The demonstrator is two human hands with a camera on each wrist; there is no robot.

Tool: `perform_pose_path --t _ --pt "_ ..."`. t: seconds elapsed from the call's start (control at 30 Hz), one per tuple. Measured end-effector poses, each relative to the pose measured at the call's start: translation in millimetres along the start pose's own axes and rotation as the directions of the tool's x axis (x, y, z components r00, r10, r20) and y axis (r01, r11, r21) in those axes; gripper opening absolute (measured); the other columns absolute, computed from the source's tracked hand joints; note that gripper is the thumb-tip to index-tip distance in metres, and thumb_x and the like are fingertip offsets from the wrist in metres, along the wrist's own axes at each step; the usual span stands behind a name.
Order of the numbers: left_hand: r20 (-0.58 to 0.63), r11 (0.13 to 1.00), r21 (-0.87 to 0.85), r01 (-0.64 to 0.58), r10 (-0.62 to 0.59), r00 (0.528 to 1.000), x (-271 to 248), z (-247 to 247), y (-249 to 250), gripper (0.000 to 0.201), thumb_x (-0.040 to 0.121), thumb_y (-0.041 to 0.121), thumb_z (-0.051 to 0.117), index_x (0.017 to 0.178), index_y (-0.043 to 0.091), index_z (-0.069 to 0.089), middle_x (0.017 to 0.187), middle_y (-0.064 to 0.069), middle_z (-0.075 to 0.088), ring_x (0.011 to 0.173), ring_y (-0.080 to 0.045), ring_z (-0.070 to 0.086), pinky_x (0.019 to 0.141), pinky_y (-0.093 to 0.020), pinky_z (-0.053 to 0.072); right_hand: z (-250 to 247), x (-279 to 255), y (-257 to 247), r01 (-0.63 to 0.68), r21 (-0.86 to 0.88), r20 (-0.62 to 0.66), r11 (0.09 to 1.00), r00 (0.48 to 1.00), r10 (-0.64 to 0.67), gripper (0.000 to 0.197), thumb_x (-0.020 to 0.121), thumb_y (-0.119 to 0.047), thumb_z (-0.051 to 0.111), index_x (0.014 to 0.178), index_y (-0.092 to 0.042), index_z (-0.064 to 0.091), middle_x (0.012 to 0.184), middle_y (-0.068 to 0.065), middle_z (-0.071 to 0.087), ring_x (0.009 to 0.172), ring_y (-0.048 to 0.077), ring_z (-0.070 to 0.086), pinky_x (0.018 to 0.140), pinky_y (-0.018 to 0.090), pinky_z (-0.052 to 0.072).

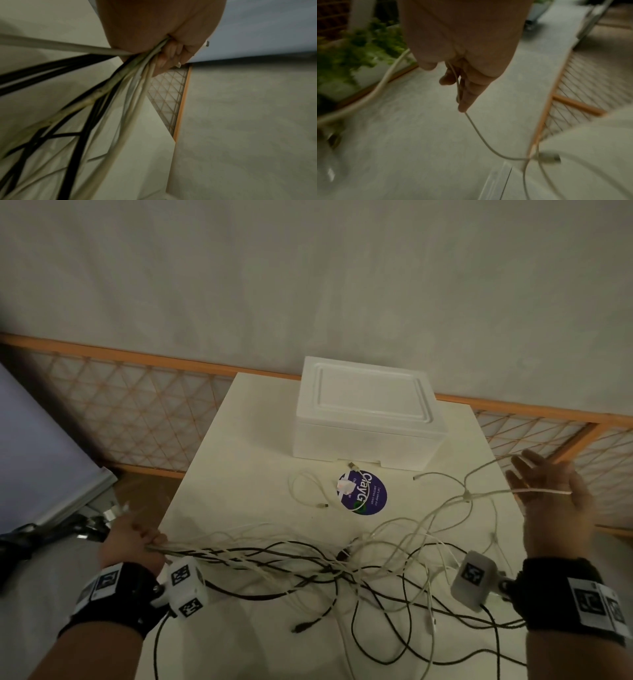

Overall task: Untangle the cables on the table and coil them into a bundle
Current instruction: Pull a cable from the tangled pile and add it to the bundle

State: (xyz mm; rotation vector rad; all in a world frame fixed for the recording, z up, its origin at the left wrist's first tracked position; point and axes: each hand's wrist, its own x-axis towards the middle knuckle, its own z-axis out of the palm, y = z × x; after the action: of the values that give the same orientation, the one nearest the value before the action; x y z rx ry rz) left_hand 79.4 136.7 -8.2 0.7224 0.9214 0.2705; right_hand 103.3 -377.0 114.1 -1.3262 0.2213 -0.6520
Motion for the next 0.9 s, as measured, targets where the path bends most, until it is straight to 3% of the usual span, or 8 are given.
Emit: perform_pose_path --t 0.1,0.23,0.43,0.53,0.63,0.7,0.8,0.9 --pt "0.038 0.999 -0.004 0.043 -0.043 0.998 -9 18 -14 0.037 0.095 0.028 0.045 0.063 0.024 0.028 0.045 0.007 0.024 0.032 -0.007 0.024 0.036 -0.017 0.022 7 -2 7 -0.249 0.325 0.03 0.912 0.967 0.254 0.044 0.083 -0.057 0.045 0.069 -0.016 0.05 0.106 0.013 0.069 0.11 0.033 0.063 0.08 0.036 0.057" --pt "0.112 0.996 0.0 0.086 -0.085 0.99 -22 37 -36 0.038 0.097 0.024 0.046 0.063 0.023 0.029 0.038 0.008 0.023 0.029 -0.008 0.023 0.036 -0.014 0.021 22 -10 15 -0.409 0.191 0.194 0.892 0.907 0.374 0.059 0.095 -0.052 0.033 0.052 -0.017 0.05 0.091 0.016 0.072 0.096 0.033 0.069 0.071 0.036 0.059" --pt "0.195 0.99 0.052 0.129 -0.136 0.971 -36 54 -56 0.035 0.099 0.022 0.048 0.066 0.023 0.035 0.039 0.007 0.025 0.029 -0.008 0.023 0.035 -0.015 0.023 26 -10 17 0.035 -0.262 -0.009 0.965 0.999 -0.038 0.033 0.093 -0.041 0.052 0.095 -0.009 0.06 0.101 0.011 0.066 0.094 0.023 0.067 0.08 0.034 0.058" --pt "0.19 0.992 0.069 0.108 -0.119 0.974 -42 58 -58 0.025 0.096 0.012 0.052 0.073 0.02 0.046 0.041 0.007 0.025 0.031 -0.008 0.025 0.035 -0.016 0.025 11 2 26 0.171 -0.943 0.181 0.287 0.984 0.008 0.018 0.087 -0.023 0.063 0.089 -0.006 0.058 0.093 0.013 0.061 0.081 0.028 0.06 0.072 0.04 0.054" --pt "0.21 0.991 0.086 0.105 -0.121 0.97 -50 65 -59 0.031 0.095 0.01 0.054 0.069 0.018 0.04 0.042 0.007 0.028 0.035 -0.008 0.028 0.037 -0.019 0.029 21 -11 31 0.273 -0.919 0.117 -0.285 0.879 0.463 0.034 0.076 -0.017 0.062 0.107 -0.01 0.051 0.111 0.01 0.051 0.102 0.033 0.053 0.088 0.046 0.049" --pt "0.253 0.989 0.099 0.112 -0.134 0.958 -61 75 -64 0.032 0.096 0.015 0.054 0.068 0.019 0.038 0.044 0.006 0.03 0.036 -0.009 0.029 0.038 -0.021 0.03 43 -28 36 0.421 -0.9 0.302 -0.111 0.788 0.537 0.054 0.073 -0.02 0.066 0.124 -0.015 0.048 0.132 0.009 0.042 0.123 0.033 0.042 0.101 0.046 0.041" --pt "0.35 0.985 0.112 0.133 -0.165 0.922 -88 94 -79 0.032 0.096 0.026 0.055 0.068 0.018 0.041 0.045 0.003 0.034 0.038 -0.01 0.034 0.04 -0.021 0.034 109 -84 43 0.52 -0.727 0.687 0.449 0.559 0.464 0.076 0.072 -0.041 0.07 0.138 -0.021 0.038 0.141 -0.002 0.04 0.136 0.019 0.035 0.11 0.03 0.03" --pt "0.428 0.963 0.244 0.111 -0.21 0.879 -109 110 -89 0.044 0.091 0.042 0.057 0.058 0.015 0.045 0.047 -0.002 0.044 0.042 -0.016 0.045 0.048 -0.025 0.04 158 -140 69 0.473 -0.66 0.747 0.584 0.332 0.576 0.081 0.076 -0.051 0.069 0.139 -0.016 0.035 0.131 0.0 0.055 0.118 0.018 0.053 0.098 0.029 0.041"
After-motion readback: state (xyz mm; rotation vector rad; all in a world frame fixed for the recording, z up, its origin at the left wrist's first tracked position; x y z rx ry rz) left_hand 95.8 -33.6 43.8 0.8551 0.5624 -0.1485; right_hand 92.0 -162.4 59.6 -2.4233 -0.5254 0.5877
